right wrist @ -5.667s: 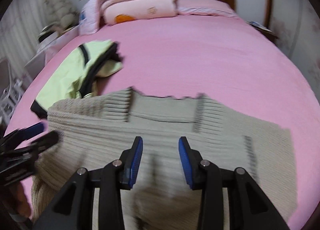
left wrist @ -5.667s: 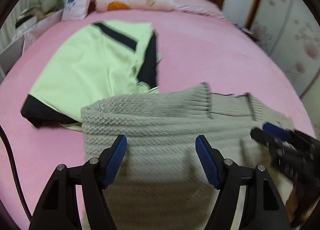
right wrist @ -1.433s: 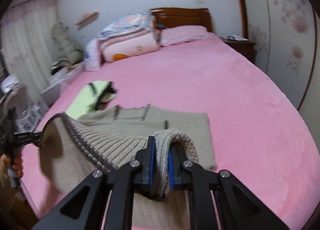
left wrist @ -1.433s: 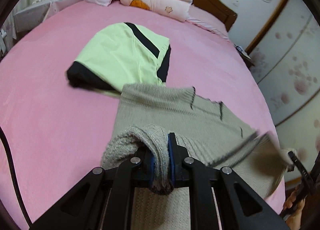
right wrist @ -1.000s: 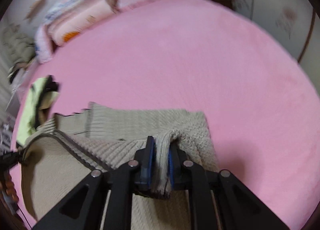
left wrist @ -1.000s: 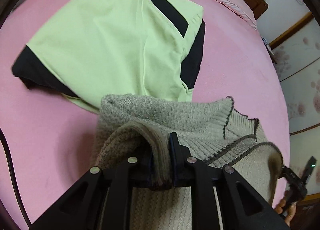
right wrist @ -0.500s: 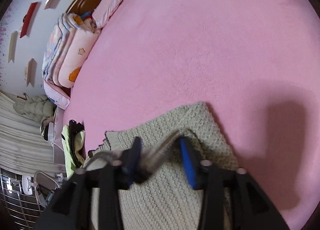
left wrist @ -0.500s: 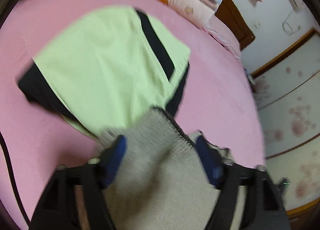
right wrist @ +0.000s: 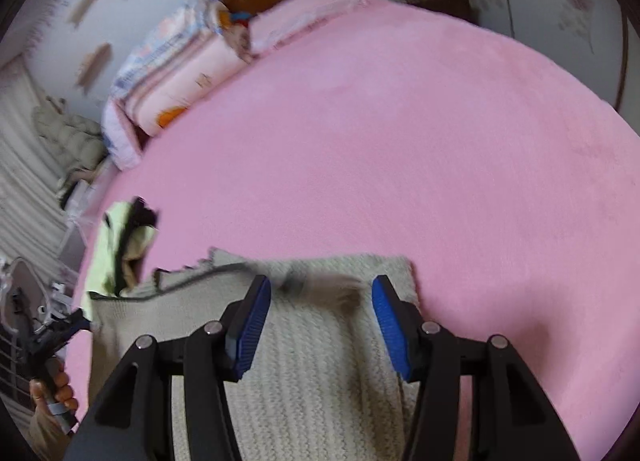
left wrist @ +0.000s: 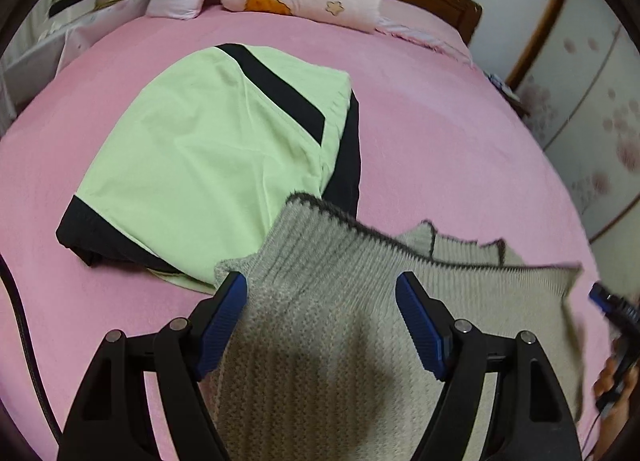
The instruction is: Fold large clothes
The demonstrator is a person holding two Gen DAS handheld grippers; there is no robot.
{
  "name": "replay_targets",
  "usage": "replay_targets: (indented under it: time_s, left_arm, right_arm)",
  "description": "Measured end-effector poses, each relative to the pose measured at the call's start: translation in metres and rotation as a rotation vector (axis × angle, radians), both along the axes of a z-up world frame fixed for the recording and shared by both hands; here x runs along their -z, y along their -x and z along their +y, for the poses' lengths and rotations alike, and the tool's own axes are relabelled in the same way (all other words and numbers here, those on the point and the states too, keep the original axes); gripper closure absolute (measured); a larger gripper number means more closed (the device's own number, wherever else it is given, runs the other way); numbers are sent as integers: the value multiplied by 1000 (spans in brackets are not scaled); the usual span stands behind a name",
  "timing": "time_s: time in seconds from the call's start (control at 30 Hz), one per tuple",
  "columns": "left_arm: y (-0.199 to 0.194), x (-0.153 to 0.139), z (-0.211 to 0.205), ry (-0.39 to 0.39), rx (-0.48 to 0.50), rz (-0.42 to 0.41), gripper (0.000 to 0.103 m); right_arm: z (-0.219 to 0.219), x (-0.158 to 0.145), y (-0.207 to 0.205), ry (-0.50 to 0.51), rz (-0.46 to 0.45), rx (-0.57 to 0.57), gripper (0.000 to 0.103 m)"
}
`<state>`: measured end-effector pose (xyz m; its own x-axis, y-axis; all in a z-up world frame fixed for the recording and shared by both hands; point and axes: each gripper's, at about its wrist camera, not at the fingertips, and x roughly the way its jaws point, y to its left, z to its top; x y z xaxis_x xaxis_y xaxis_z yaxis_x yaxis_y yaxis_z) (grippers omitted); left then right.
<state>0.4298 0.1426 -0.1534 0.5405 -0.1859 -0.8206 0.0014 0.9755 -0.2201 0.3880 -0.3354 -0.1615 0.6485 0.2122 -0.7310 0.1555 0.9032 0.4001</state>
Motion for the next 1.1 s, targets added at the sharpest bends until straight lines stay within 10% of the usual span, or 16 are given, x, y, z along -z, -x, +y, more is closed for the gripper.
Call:
replay_targets:
  time_s: [0.27, 0.43, 0.53, 0.9, 1.1]
  left_arm:
    - [3, 24, -14, -92, 25, 30, 33]
    - [4, 32, -12, -153, 13, 47, 84]
    - [4, 32, -1, -118, -24, 49, 95]
    - [-6, 33, -1, -110, -73, 90, 92]
    - [8, 0, 8, -75, -87, -7, 74]
  right_arm:
    - [20, 41, -25, 184, 186, -47, 51]
    - [31, 54, -25, 318, 223, -21, 92]
    - [33, 49, -17, 360, 199, 3, 92]
    - [41, 51, -5, 494, 227, 70, 91]
    - [48, 22, 1, 501, 186, 81, 84]
